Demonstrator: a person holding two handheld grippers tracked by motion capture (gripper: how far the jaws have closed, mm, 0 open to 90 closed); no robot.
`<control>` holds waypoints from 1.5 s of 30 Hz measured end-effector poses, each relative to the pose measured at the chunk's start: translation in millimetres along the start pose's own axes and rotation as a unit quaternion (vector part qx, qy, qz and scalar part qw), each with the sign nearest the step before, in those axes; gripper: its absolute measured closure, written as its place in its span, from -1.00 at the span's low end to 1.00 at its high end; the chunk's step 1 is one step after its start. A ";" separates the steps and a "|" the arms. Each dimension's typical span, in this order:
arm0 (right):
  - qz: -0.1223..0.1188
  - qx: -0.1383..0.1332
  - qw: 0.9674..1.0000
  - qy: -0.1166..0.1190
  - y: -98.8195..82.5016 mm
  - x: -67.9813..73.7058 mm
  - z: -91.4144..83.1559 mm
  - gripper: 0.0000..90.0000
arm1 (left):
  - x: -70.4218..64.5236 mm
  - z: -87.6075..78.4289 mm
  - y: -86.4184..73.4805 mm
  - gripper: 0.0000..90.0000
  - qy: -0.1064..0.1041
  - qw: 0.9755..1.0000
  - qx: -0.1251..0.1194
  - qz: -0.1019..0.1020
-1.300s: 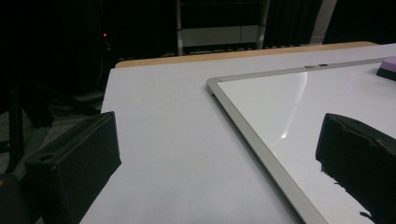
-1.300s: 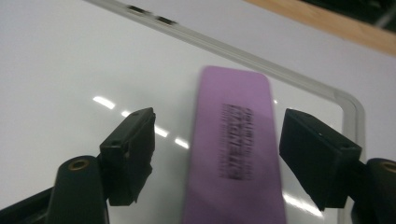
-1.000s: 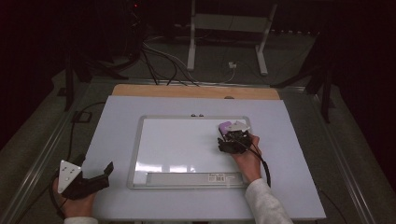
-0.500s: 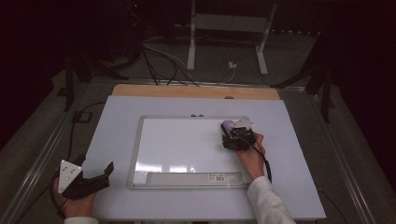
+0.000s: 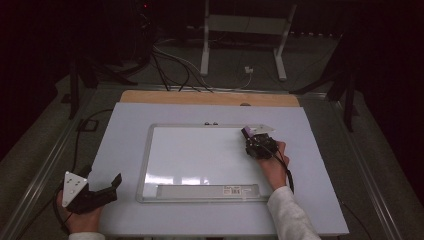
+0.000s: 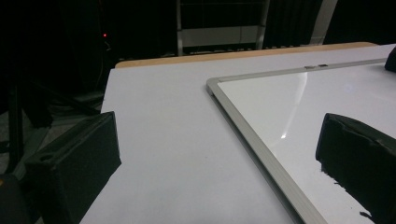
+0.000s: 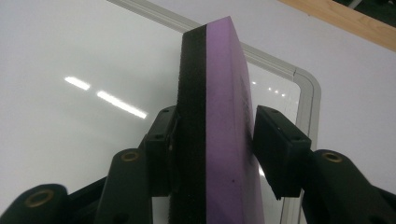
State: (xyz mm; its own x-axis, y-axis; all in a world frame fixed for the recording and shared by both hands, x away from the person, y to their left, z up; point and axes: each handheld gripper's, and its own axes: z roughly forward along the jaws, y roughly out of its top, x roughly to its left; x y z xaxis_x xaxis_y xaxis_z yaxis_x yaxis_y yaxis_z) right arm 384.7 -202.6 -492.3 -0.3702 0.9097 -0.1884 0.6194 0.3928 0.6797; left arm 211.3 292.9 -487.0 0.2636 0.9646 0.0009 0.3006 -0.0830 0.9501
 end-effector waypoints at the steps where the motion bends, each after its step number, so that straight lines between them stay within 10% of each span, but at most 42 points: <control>1: 0.001 -0.001 1.000 -0.002 0.2 -0.2 -0.4 0.21 | 0.0 0.1 -0.1 -0.98 0.000 1.000 0.000 0.000; 31: 0.157 -0.014 0.987 -0.031 0.6 -27.2 4.1 0.41 | 0.0 -0.2 0.1 -0.98 0.001 1.000 0.000 0.000; 45: 0.171 -0.012 0.985 -0.032 -0.4 -28.1 4.3 0.39 | -0.2 0.4 -0.3 -0.98 0.001 1.000 0.000 0.000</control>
State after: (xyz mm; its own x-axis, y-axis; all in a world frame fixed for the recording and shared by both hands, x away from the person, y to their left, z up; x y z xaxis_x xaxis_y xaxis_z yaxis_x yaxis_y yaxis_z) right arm 397.8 -227.7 -490.3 -0.0978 0.9951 0.0114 0.6842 0.0589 0.7270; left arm 211.5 292.6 -487.4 0.2621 0.9650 0.0010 0.3009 -0.0827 0.9501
